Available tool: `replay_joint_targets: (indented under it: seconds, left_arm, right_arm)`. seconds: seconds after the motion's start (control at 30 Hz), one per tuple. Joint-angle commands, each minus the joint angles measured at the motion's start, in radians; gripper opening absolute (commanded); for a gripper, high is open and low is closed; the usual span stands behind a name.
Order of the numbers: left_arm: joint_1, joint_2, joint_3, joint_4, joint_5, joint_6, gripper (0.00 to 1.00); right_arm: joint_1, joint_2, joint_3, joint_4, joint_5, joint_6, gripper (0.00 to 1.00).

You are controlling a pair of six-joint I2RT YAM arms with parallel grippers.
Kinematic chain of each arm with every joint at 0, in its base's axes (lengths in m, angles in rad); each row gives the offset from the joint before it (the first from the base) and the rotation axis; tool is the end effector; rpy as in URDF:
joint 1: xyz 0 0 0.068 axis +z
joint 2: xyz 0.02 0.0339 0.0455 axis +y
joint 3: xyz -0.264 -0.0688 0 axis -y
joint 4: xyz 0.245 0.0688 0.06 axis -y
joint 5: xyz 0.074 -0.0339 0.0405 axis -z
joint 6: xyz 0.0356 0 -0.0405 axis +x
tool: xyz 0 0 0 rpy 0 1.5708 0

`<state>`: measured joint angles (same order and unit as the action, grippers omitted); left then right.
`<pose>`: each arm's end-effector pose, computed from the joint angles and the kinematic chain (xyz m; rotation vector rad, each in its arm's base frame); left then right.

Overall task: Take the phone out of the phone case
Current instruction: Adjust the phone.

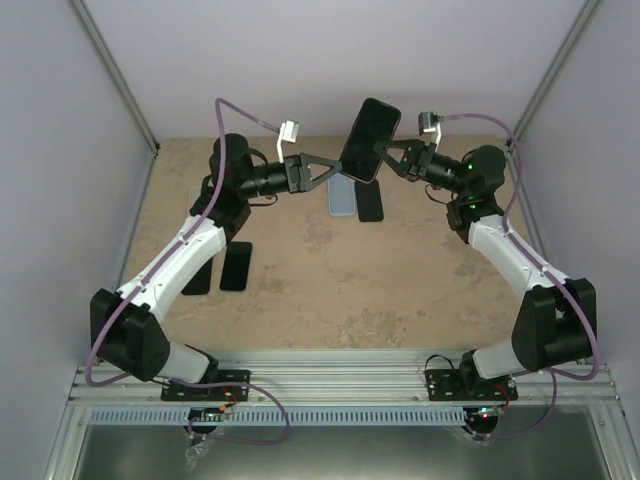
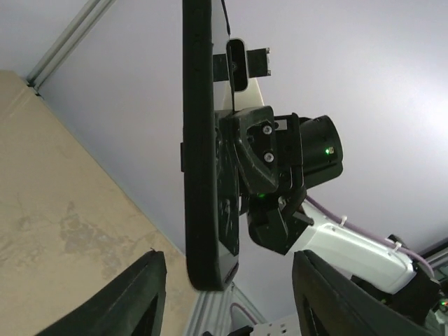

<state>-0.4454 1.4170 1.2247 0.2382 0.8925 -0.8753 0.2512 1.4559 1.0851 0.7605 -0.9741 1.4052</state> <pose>0.2838 -0.1662 0.3909 0.4494 1.7642 -1.6604 0.3092 0.1098 0.3786 -0.1520 1.6540 1.8991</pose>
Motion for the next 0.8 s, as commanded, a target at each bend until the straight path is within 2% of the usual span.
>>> replay_joint_targets:
  seconds: [0.0, 0.07, 0.2, 0.5, 0.77]
  left_arm:
    - [0.047, -0.027, 0.022, -0.014, 0.113, 0.098, 0.56]
    - [0.052, -0.027, 0.019, -0.027, 0.167, 0.155, 0.6]
    - [0.053, -0.05, 0.0, -0.037, 0.217, 0.219, 0.6]
    - [0.049, -0.102, -0.061, -0.01, 0.212, 0.242, 0.47]
    - [-0.02, -0.082, -0.008, -0.149, 0.157, 0.349, 0.47]
  right_arm:
    - [-0.027, -0.037, 0.003, 0.079, -0.018, -0.018, 0.01]
    - [-0.034, -0.044, -0.004, 0.115, -0.034, -0.011, 0.01]
    - [-0.036, -0.061, -0.015, 0.146, -0.079, -0.027, 0.01]
    - [-0.034, -0.08, -0.047, 0.204, -0.14, -0.02, 0.01]
    - [-0.016, -0.088, -0.036, 0.208, -0.153, -0.037, 0.01]
